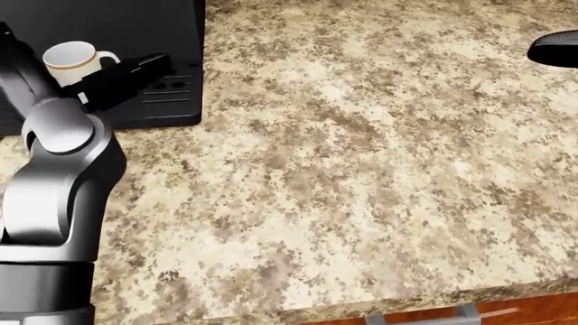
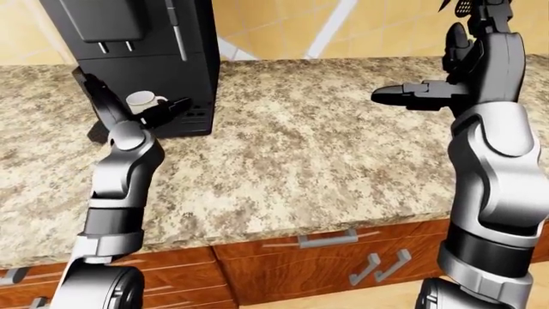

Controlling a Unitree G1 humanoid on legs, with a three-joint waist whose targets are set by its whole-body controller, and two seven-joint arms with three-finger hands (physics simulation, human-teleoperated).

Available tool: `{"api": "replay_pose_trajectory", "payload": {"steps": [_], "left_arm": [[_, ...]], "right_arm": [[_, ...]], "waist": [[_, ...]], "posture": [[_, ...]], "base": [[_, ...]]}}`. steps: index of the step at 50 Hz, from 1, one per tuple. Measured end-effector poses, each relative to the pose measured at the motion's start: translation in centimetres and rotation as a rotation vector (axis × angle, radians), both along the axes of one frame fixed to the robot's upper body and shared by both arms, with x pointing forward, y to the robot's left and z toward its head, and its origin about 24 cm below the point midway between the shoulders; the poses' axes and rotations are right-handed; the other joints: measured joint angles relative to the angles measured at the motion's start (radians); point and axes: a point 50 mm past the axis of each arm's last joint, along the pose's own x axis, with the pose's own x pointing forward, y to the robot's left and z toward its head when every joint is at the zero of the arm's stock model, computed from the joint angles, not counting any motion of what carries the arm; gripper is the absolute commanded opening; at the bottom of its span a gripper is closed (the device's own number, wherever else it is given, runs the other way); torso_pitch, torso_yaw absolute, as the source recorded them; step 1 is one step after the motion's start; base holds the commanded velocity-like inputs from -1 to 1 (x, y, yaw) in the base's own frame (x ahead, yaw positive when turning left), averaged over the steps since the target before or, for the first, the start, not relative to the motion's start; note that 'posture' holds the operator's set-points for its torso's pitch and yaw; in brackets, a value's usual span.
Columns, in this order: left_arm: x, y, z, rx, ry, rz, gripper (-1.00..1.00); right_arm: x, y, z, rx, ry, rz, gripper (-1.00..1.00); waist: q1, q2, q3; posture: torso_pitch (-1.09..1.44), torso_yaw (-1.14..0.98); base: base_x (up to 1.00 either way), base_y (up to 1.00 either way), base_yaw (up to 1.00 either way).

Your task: Pick the mug from under the coffee machine dispenser and place it on the counter.

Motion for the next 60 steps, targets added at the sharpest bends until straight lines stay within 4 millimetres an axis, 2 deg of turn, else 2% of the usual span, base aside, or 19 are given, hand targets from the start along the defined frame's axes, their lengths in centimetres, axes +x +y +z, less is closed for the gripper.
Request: {"api": "replay_pose_trajectory", "payload": {"steps": [19, 41, 57, 58, 59, 60], "left_arm": [[0.7, 0.3, 0.2, 0.022, -0.029, 0.066, 1.00], [1.9, 0.9, -0.5, 0.021, -0.011, 0.112, 1.00], [3.1, 0.9, -2.2, 0.031, 0.036, 0.124, 1.00], [3.2, 1.0, -2.3, 0.032, 0.041, 0.126, 0.95], [3.2, 1.0, -2.4, 0.033, 0.043, 0.128, 0.75], [3.2, 1.0, -2.5, 0.033, 0.044, 0.129, 0.67]], "right_arm": [[-0.1, 0.1, 0.2, 0.001, -0.008, 0.004, 1.00], [-0.3, 0.3, 0.3, 0.004, -0.011, 0.014, 1.00], [-0.4, 0.4, 0.6, 0.006, -0.017, 0.017, 1.00], [-0.4, 0.4, 0.7, 0.007, -0.018, 0.017, 1.00], [-0.4, 0.4, 0.7, 0.007, -0.019, 0.016, 1.00], [-0.4, 0.3, 0.7, 0.007, -0.020, 0.016, 1.00]], "waist": [[-0.001, -0.001, 0.000], [0.000, -0.002, -0.001], [0.001, -0.004, -0.003], [0.001, -0.005, -0.003], [0.000, -0.005, -0.003], [0.000, -0.005, -0.003]], "posture": [[0.00, 0.00], [0.00, 0.00], [0.00, 0.00], [0.00, 0.00], [0.00, 0.00], [0.00, 0.00]], "base": [[0.00, 0.00, 0.00], [0.00, 0.00, 0.00], [0.00, 0.00, 0.00], [0.00, 0.00, 0.00], [0.00, 0.00, 0.00], [0.00, 0.00, 0.00]]}}
